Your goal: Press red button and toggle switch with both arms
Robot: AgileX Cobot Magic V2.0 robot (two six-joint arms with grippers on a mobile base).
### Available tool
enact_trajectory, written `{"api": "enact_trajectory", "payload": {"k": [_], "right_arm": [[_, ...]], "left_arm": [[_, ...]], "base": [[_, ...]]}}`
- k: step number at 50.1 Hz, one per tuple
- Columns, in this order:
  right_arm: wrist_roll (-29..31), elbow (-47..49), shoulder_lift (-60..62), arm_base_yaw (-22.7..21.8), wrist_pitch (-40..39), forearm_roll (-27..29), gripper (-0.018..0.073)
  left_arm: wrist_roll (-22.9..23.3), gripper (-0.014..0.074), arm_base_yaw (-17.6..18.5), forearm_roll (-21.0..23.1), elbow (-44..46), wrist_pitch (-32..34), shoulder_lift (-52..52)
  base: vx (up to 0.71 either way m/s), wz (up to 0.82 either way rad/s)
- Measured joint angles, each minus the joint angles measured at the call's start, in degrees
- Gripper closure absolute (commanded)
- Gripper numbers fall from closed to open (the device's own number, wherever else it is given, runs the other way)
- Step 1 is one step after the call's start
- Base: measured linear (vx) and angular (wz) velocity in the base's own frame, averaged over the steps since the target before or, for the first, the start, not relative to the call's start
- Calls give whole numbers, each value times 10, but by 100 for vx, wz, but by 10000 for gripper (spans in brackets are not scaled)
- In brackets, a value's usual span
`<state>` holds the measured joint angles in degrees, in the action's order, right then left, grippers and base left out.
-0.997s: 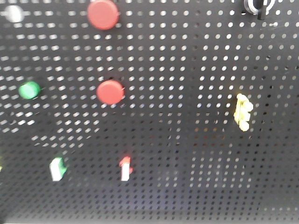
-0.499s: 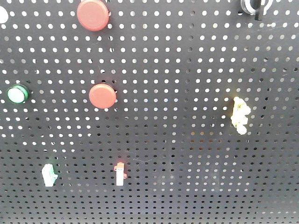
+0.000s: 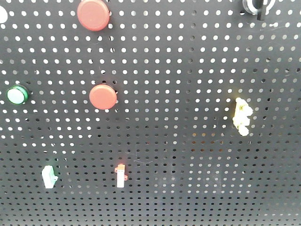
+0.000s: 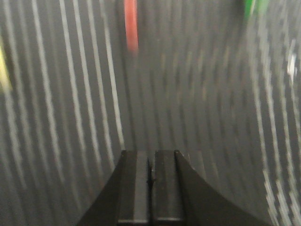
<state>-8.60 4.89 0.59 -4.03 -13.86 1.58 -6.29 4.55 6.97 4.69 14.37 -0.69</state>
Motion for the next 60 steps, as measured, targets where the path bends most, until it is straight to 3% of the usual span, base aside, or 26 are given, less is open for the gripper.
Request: {"api": "enact_trajectory", "payload": {"k": [9, 18, 23, 27, 32, 38, 41, 45, 46, 54, 56, 60], "right_arm": [[-33, 204, -62, 0, 67, -16, 562], [-38, 398, -188, 0, 189, -23, 562], [-42, 475, -246, 0, 239, 21, 562], [-43, 504, -279, 0, 253, 87, 562], [-41, 513, -296, 0, 264, 172, 562], [1, 513, -302, 0, 282, 213, 562], [41, 514, -303, 0, 299, 227, 562], [94, 515, -303, 0, 326, 250, 562], [117, 515, -303, 0, 333, 258, 562], [233, 515, -315, 0, 365, 357, 562], [259, 515, -320, 0, 367, 383, 562], [318, 515, -332, 0, 375, 448, 562]], "left_arm": [[25, 595, 0, -6, 216, -69, 53], [23, 595, 0, -14, 450, -198, 211], [23, 595, 0, -13, 561, -291, 306], [31, 595, 0, 4, 618, -341, 361], [51, 595, 0, 55, 661, -372, 405], [35, 595, 0, 123, 678, -381, 428], [-14, 595, 0, 166, 690, -396, 437], [-121, 595, 0, 233, 712, -436, 456], [-168, 595, 0, 268, 718, -458, 464], [-412, 595, 9, 500, 758, -581, 530], [-449, 595, 13, 547, 771, -610, 549], [-488, 595, 22, 583, 798, -641, 581]], "base": [[0, 0], [0, 0], [0, 0], [0, 0], [0, 0], [0, 0], [0, 0], [0, 0], [0, 0], [0, 0], [0, 0], [0, 0]]}}
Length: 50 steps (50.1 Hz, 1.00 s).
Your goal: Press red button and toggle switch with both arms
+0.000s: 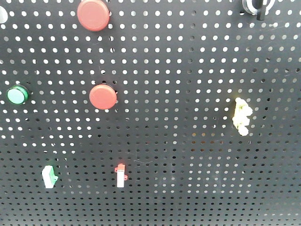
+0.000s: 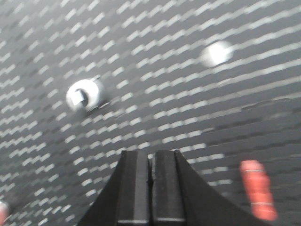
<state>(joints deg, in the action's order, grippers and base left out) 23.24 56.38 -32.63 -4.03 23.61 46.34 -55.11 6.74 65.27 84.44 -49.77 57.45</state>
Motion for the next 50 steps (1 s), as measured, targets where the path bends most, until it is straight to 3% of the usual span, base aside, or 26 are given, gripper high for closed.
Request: {"api": "enact_trajectory", "payload": {"k": [9, 18, 28, 50], "right_arm": [[115, 0, -32, 0, 27, 121, 562], [212, 0, -57, 0, 47, 195, 562], [251, 0, -61, 0, 47, 217, 562], [255, 0, -61, 0, 36, 217, 562]], "left_arm": [[5, 595, 30, -50, 72, -4, 62], [18, 595, 74, -69, 120, -10, 118], [19, 595, 103, -74, 129, -9, 164], [18, 595, 105, -71, 129, 35, 185]], "base": [[0, 0], [0, 0], [0, 0], [0, 0]]}}
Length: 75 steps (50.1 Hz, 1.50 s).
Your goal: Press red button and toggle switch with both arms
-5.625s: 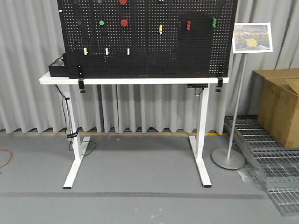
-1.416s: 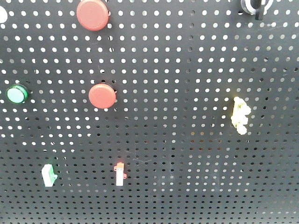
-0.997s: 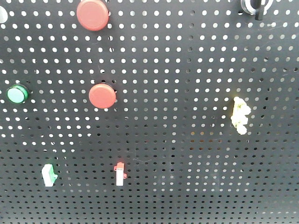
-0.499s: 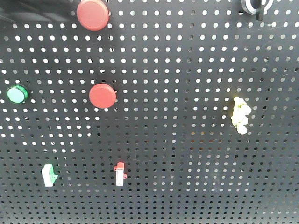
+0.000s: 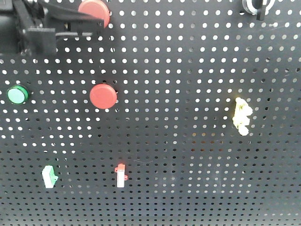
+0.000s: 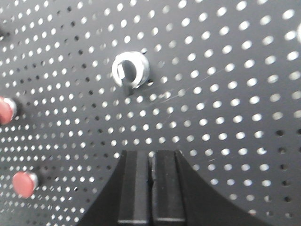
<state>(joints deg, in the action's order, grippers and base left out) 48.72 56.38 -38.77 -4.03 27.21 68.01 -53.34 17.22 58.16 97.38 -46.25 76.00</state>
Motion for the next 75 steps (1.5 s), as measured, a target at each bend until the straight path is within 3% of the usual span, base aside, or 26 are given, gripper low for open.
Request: {"api": "enact_trajectory", "payload": {"k": [29, 38, 45, 57, 65, 75], "right_arm": [[0, 0, 0, 0, -2, -1, 562], [0, 0, 0, 0, 10, -3, 562], [13, 0, 0, 0, 64, -12, 562], [27, 4, -3, 0, 108, -23, 562], [27, 51, -43, 0, 121, -25, 562], [27, 142, -119, 0, 151, -25, 562]], "left_arm": [[1, 595, 5, 19, 4, 6, 13], [1, 595, 2, 0, 3, -31, -24], [2, 595, 2, -3, 3, -69, -76], [50, 595, 2, -39, 4, -70, -151], [82, 595, 2, -73, 4, -72, -154], [89, 595, 2, -81, 4, -80, -145]], "base": [[0, 0], [0, 0], [0, 0], [0, 0], [0, 0], [0, 0]]}}
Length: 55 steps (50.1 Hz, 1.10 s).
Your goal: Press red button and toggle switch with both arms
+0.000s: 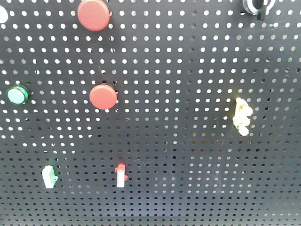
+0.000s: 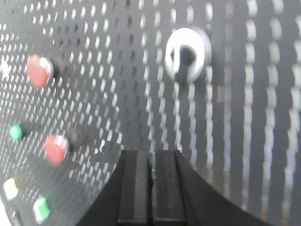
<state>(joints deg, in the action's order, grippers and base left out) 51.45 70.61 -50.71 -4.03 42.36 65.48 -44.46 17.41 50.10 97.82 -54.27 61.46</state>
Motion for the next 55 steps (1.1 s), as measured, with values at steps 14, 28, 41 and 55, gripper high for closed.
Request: {"api": "enact_trajectory", "payload": {"k": [14, 28, 41, 55], "right_arm": [[-7, 80, -73, 22, 20, 11, 562], [-33, 99, -128, 135, -56, -47, 562], [-41, 99, -137, 139, -108, -55, 562], [-41, 99, -154, 142, -107, -44, 562]], "left_arm": [[1, 595, 0, 0, 0, -2, 0], [1, 595, 0, 0, 0, 0, 0], [1, 595, 0, -4, 0, -1, 0], [1, 595, 0, -9, 0, -1, 0]], "base": [[0, 0], [0, 0], [0, 0], [0, 0]]}}
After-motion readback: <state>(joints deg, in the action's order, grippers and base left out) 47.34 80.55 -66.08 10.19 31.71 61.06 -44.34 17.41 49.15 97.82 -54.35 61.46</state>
